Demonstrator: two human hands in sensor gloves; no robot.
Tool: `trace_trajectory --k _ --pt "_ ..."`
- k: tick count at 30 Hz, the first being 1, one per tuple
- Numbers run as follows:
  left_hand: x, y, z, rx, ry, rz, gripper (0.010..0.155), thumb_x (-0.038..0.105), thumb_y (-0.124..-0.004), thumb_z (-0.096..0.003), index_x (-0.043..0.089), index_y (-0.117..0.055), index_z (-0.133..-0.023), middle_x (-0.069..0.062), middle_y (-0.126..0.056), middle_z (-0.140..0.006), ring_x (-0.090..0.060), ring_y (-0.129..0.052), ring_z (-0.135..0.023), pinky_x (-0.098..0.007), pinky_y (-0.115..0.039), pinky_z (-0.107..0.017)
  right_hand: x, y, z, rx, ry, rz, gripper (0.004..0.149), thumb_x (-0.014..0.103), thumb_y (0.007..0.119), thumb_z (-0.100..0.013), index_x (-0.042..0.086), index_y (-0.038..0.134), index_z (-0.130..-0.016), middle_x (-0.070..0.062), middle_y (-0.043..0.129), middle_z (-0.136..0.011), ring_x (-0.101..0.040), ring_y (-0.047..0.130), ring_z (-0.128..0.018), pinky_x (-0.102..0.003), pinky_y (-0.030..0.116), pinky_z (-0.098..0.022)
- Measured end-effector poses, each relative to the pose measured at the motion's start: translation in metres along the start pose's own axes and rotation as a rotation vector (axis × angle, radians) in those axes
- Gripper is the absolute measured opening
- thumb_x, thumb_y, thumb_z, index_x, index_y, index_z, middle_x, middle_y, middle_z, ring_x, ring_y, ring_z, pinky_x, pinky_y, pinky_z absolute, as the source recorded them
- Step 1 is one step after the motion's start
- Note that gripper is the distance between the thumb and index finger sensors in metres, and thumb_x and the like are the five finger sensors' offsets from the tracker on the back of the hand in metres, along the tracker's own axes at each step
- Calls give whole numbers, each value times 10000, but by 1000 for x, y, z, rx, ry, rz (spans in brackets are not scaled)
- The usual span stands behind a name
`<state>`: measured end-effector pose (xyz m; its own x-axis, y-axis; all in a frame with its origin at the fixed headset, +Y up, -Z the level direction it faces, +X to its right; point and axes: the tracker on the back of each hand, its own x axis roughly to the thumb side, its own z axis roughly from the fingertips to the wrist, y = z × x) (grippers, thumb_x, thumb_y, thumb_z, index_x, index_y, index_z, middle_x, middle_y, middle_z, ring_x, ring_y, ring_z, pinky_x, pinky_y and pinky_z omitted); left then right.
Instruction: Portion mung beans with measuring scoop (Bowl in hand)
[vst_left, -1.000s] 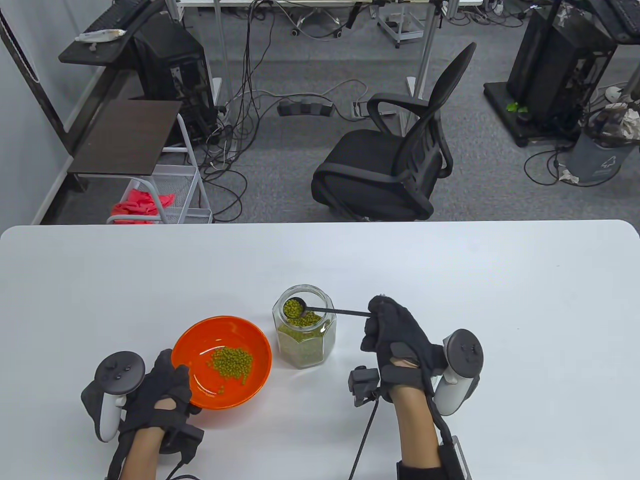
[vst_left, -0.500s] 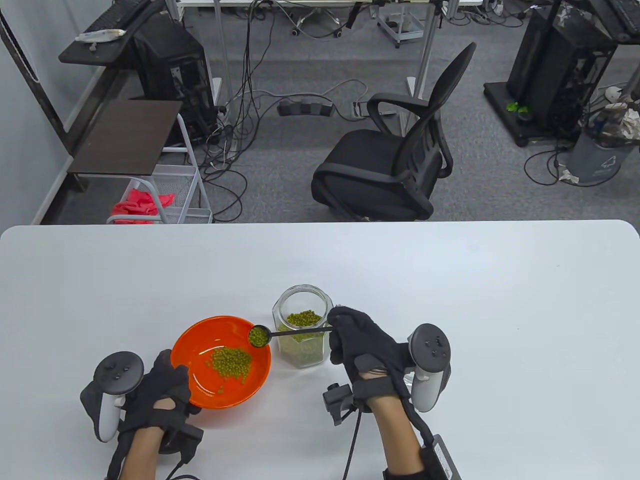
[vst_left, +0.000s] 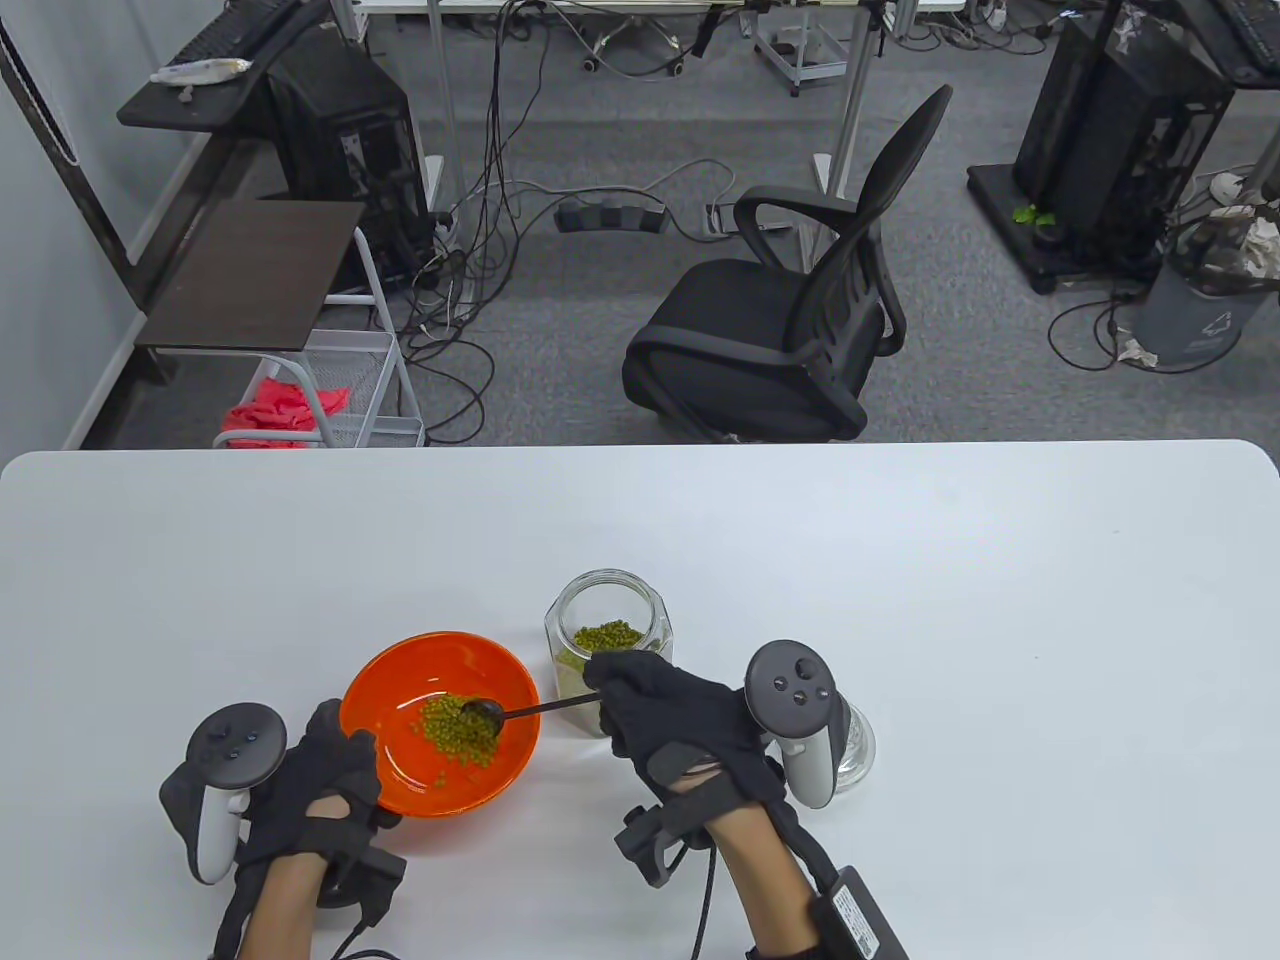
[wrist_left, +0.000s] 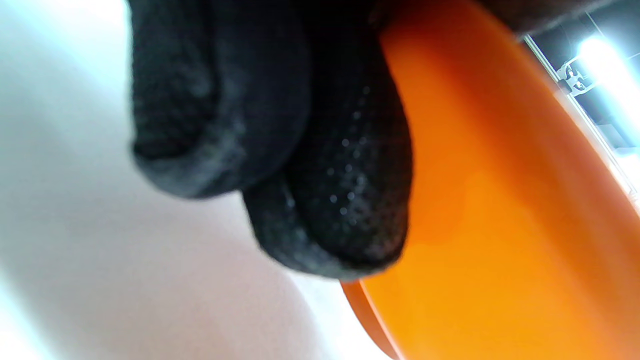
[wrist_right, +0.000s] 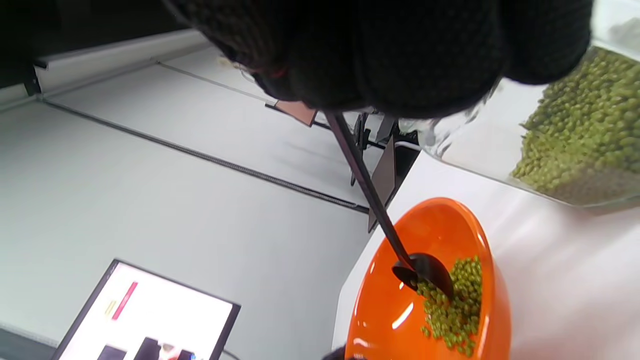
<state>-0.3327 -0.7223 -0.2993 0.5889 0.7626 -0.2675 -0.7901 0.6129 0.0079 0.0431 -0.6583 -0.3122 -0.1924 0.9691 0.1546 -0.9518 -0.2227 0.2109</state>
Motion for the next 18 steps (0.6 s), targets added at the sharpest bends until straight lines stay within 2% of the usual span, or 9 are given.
trace_trajectory --k 11,18 --pt "0 0 0 -1 2 0 645 331 -683 -528 -17 -470 -1026 -129 -835 -829 -89 -1162 -179 -165 -1008 -123 12 7 -2 220 -80 122 398 139 835 -425 149 911 -816 -238 912 -668 -369 960 -451 -656 719 -469" --pt "0 0 0 0 3 0 645 331 -684 -528 -18 -470 -1026 -129 -835 -829 -91 -1161 -180 -166 -1009 -122 17 3 0 203 -100 132 396 128 837 -427 162 923 -812 -245 902 -687 -377 956 -472 -659 711 -479"
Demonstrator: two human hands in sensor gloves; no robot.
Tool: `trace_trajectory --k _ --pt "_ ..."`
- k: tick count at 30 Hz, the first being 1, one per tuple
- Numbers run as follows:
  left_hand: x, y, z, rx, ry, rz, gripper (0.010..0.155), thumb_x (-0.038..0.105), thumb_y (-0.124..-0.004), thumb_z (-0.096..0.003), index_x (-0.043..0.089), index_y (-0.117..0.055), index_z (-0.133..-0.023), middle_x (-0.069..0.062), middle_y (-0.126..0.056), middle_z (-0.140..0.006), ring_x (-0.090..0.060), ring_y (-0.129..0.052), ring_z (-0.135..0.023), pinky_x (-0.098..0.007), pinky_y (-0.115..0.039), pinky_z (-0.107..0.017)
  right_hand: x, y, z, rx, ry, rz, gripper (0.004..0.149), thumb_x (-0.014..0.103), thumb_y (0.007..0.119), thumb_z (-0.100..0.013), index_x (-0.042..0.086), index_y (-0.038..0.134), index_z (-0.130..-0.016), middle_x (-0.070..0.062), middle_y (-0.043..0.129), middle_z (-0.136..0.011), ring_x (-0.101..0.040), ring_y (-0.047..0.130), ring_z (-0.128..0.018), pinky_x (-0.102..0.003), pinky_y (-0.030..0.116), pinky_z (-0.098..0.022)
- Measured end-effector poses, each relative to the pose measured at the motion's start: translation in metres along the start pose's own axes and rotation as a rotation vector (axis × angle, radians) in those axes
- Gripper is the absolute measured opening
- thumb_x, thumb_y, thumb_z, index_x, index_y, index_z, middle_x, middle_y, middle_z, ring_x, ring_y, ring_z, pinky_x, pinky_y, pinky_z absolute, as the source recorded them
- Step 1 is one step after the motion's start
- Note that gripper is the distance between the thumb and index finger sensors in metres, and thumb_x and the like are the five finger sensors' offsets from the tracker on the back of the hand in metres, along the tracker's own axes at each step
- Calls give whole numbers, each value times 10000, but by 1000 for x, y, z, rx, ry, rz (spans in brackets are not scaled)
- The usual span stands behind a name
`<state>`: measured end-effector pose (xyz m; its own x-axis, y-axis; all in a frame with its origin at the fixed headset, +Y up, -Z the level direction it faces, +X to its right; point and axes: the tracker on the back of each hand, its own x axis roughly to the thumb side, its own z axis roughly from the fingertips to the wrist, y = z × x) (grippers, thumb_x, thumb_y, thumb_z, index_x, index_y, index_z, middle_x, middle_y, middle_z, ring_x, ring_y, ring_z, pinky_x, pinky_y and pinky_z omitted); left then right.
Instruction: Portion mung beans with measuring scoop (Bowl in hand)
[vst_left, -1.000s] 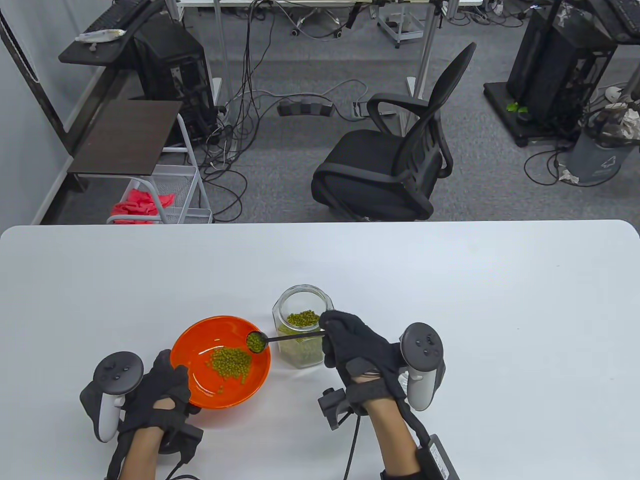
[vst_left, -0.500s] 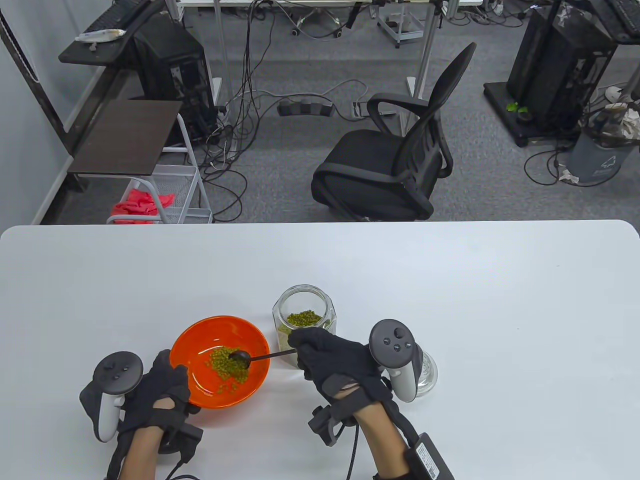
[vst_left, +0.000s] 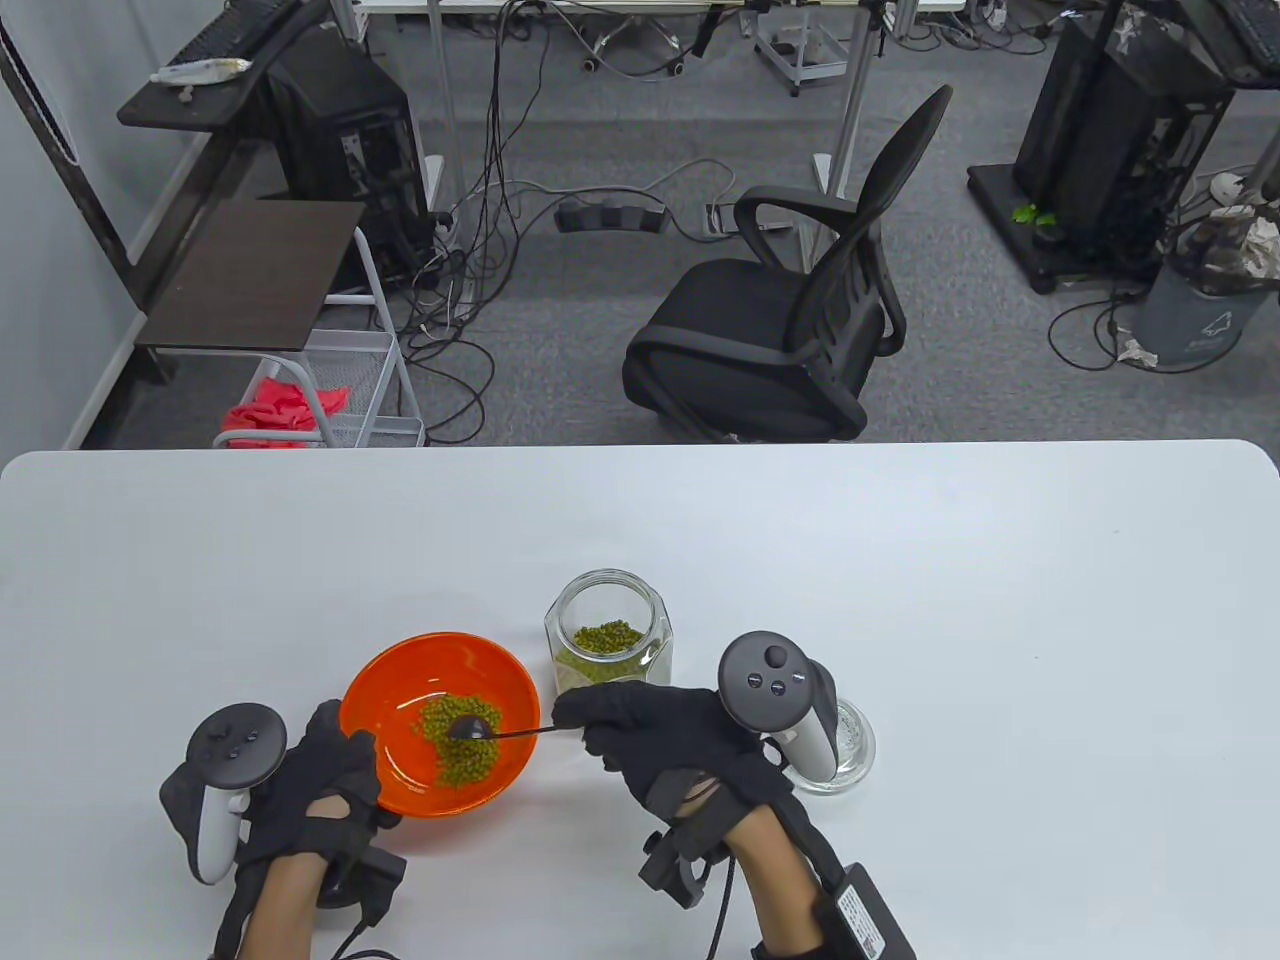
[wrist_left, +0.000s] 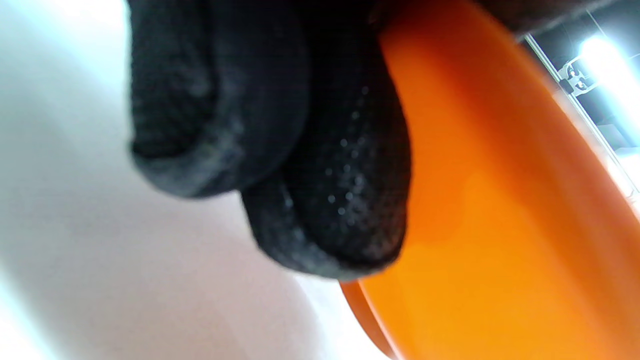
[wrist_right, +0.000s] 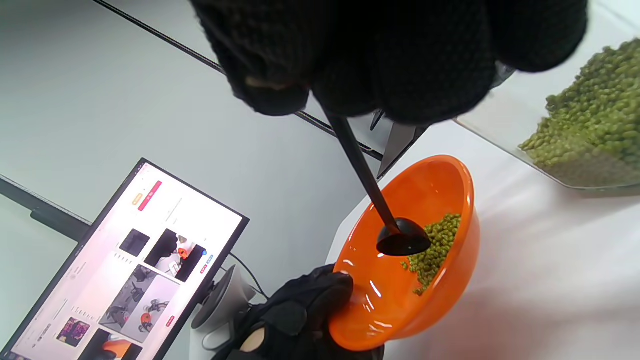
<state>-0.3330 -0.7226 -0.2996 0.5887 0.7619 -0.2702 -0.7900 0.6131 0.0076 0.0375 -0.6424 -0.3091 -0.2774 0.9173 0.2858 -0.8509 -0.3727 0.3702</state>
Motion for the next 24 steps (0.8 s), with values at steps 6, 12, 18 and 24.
trace_trajectory --k 6,12,18,24 --pt "0 0 0 0 0 0 645 331 -683 -527 -17 -470 -1027 -129 -835 -829 -91 -1161 -180 -165 -1009 -122 -1 -13 6 -103 -9 -76 401 134 829 -440 143 896 -835 -245 896 -688 -373 953 -470 -657 710 -476" --pt "0 0 0 0 0 0 645 330 -684 -527 -17 -470 -1026 -129 -834 -830 -92 -1162 -181 -166 -1009 -123 0 -27 14 -248 -29 -109 404 154 820 -453 127 870 -853 -239 896 -681 -365 953 -460 -650 715 -469" --pt "0 0 0 0 0 0 645 329 -684 -527 -19 -470 -1026 -131 -833 -830 -93 -1162 -182 -168 -1009 -125 1 -36 22 -402 -57 -155 409 183 805 -465 91 838 -863 -232 898 -652 -347 953 -425 -635 729 -449" --pt "0 0 0 0 0 0 644 329 -684 -527 -18 -470 -1026 -130 -834 -830 -94 -1162 -182 -169 -1009 -126 2 -49 32 -551 -41 -121 410 207 775 -475 78 814 -862 -220 890 -636 -328 945 -409 -625 732 -444"
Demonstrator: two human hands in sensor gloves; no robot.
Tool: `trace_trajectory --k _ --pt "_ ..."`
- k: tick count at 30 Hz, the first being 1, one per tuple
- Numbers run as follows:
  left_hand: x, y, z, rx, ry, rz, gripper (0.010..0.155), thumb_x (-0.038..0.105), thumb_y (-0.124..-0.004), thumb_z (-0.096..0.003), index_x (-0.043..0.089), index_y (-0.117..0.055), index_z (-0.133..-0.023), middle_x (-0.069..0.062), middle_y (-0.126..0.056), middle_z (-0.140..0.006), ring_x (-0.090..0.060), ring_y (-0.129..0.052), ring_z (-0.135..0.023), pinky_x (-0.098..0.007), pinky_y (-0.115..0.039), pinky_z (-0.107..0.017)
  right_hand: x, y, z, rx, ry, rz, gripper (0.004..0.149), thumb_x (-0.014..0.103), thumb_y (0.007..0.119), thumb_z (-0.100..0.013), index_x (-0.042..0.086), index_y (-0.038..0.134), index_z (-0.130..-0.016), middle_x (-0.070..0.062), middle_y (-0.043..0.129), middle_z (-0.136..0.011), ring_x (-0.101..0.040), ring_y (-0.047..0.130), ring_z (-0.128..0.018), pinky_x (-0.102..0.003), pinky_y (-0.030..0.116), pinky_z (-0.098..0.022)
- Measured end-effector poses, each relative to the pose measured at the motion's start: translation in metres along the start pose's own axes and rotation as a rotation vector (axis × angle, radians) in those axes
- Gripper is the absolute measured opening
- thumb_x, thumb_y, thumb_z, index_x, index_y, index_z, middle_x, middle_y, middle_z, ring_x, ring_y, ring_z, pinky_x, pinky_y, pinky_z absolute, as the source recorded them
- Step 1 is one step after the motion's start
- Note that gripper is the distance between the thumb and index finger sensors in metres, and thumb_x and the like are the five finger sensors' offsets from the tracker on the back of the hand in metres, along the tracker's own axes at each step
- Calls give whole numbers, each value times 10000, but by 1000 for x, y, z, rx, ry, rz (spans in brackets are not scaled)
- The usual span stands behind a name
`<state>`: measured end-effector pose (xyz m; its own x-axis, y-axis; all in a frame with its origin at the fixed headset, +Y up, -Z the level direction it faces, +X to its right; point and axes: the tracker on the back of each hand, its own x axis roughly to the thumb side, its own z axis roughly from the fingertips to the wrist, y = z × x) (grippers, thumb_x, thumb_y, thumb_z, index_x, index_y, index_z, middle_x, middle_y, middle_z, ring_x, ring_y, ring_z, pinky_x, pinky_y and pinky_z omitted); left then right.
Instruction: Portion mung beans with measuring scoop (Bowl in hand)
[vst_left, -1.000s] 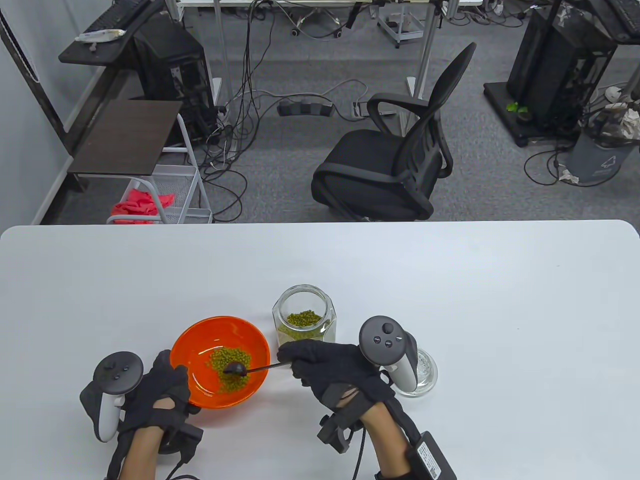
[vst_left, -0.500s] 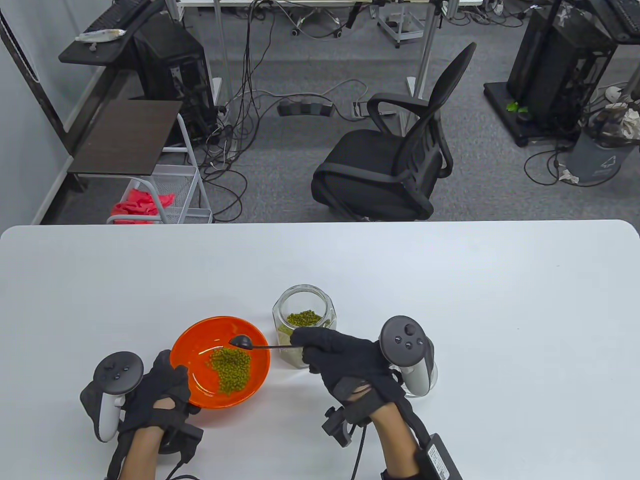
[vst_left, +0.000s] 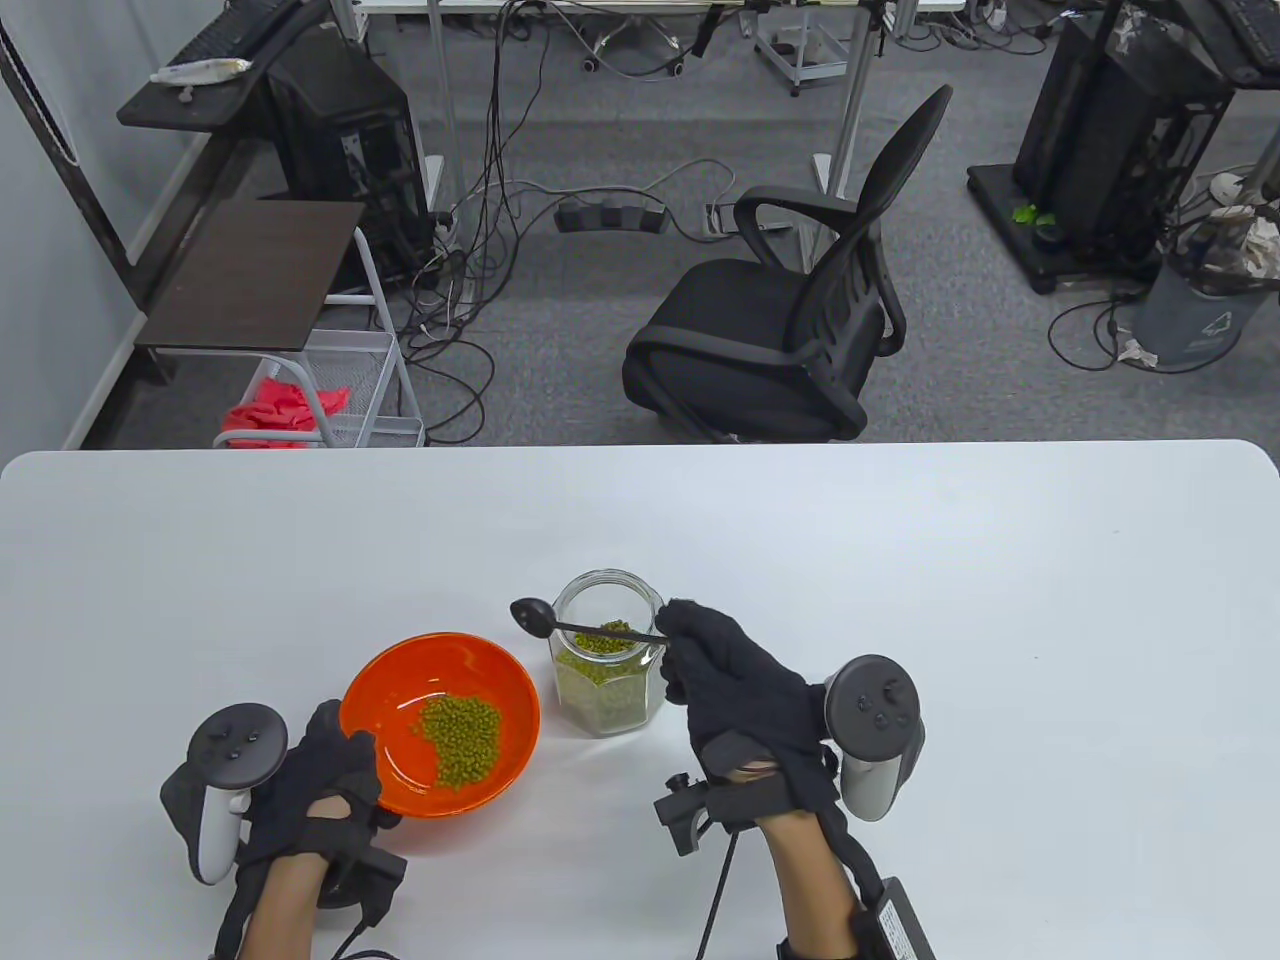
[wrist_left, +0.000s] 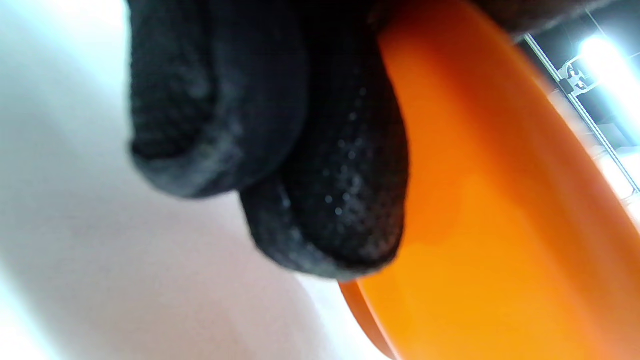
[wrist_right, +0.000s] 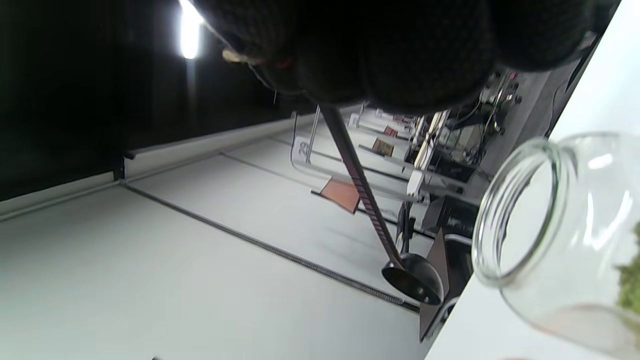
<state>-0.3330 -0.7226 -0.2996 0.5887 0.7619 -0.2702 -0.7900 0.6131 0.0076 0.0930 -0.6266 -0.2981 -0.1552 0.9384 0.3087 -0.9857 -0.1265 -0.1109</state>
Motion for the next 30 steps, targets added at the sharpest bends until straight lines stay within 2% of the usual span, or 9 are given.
trace_trajectory --k 5,9,17,30 --pt "0 0 0 0 0 0 644 329 -684 -527 -18 -470 -1026 -131 -833 -831 -93 -1162 -184 -169 -1009 -128 2 -12 2 -105 -3 126 411 226 760 -479 70 805 -856 -212 891 -618 -319 942 -392 -620 734 -438" --pt "0 0 0 1 0 -1 644 329 -684 -527 -19 -471 -1026 -133 -833 -830 -96 -1163 -183 -171 -1008 -130 2 -10 2 -146 -19 238 411 232 758 -480 65 805 -853 -211 892 -610 -317 941 -384 -620 734 -435" --pt "1 1 0 11 -10 -12 644 330 -684 -528 -16 -471 -1027 -130 -833 -831 -97 -1162 -185 -171 -1009 -129 5 25 0 -79 -57 530 411 241 758 -481 70 811 -851 -206 897 -616 -326 942 -394 -625 730 -443" --pt "1 2 0 14 -22 -3 644 330 -684 -528 -17 -471 -1027 -131 -832 -832 -97 -1163 -186 -170 -1010 -128 5 72 -27 27 -1 816 400 249 760 -479 88 838 -837 -202 906 -608 -324 944 -390 -623 730 -446"
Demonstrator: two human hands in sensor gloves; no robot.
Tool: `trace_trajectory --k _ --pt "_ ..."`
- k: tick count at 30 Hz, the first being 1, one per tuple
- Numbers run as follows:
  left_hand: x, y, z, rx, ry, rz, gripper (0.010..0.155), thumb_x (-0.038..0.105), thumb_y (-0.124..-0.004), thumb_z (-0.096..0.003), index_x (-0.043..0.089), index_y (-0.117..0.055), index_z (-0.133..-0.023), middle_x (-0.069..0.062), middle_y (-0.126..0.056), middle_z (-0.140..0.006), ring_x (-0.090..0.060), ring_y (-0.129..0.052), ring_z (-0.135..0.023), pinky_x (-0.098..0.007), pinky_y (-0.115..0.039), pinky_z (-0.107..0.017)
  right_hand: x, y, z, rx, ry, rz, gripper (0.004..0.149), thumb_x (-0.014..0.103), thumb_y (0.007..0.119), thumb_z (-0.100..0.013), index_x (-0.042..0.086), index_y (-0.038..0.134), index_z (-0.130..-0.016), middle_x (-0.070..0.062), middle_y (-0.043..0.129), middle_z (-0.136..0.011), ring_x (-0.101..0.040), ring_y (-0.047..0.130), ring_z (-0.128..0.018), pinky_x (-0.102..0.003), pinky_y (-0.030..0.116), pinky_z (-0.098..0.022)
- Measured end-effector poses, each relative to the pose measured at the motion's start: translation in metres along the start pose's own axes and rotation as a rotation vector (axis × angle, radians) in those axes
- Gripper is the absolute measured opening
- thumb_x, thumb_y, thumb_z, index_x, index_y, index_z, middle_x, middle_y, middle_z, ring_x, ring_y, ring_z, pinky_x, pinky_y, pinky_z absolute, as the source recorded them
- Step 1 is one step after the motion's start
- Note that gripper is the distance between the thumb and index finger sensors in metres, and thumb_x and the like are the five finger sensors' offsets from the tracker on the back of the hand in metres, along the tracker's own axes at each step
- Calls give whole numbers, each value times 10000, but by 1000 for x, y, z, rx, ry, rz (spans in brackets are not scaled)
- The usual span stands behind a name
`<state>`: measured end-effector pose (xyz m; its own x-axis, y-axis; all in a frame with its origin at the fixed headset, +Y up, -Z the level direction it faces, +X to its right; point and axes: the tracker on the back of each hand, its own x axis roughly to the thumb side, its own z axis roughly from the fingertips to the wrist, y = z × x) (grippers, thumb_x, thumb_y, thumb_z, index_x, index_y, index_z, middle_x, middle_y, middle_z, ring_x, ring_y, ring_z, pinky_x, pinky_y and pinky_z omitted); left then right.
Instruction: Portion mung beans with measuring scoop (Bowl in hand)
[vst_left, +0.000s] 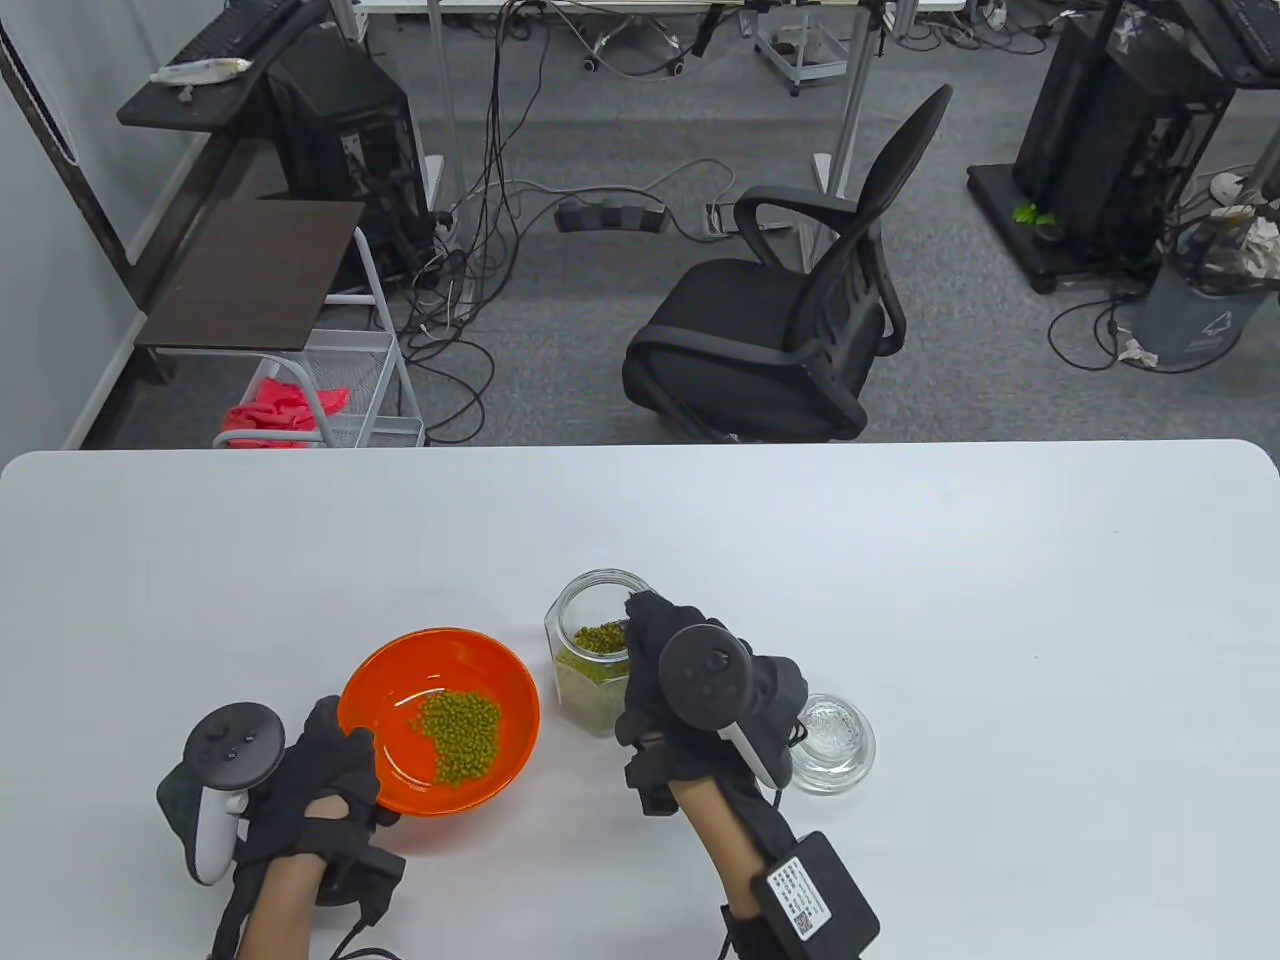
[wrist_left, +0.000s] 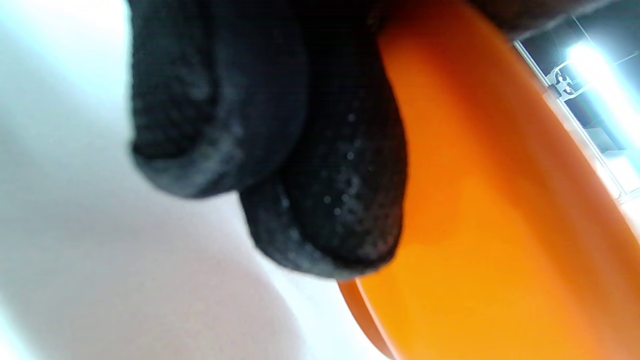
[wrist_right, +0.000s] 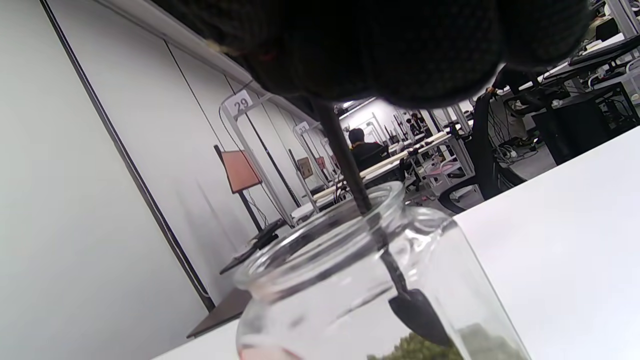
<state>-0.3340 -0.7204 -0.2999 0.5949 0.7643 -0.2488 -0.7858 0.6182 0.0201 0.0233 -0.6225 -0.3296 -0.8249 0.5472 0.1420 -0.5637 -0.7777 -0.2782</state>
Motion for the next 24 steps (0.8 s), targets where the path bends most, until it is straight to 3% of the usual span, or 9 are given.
trace_trajectory --k 10,19,24 --pt "0 0 0 2 1 1 643 330 -684 -527 -16 -472 -1026 -131 -832 -831 -97 -1162 -185 -171 -1009 -129 6 13 -29 128 88 -12 395 266 754 -470 74 854 -801 -191 918 -544 -286 945 -326 -597 760 -408" --pt "-1 0 0 1 2 0 644 331 -684 -528 -16 -470 -1027 -132 -831 -832 -97 -1162 -187 -171 -1009 -131 -21 9 -33 69 209 -226 398 294 746 -468 51 862 -761 -167 941 -464 -224 962 -232 -547 819 -321" --pt "-1 0 0 3 5 -1 644 330 -685 -527 -17 -471 -1027 -133 -833 -831 -98 -1163 -185 -172 -1009 -129 -42 8 -28 65 300 -445 398 296 744 -473 41 860 -756 -167 946 -448 -214 967 -212 -537 831 -302"
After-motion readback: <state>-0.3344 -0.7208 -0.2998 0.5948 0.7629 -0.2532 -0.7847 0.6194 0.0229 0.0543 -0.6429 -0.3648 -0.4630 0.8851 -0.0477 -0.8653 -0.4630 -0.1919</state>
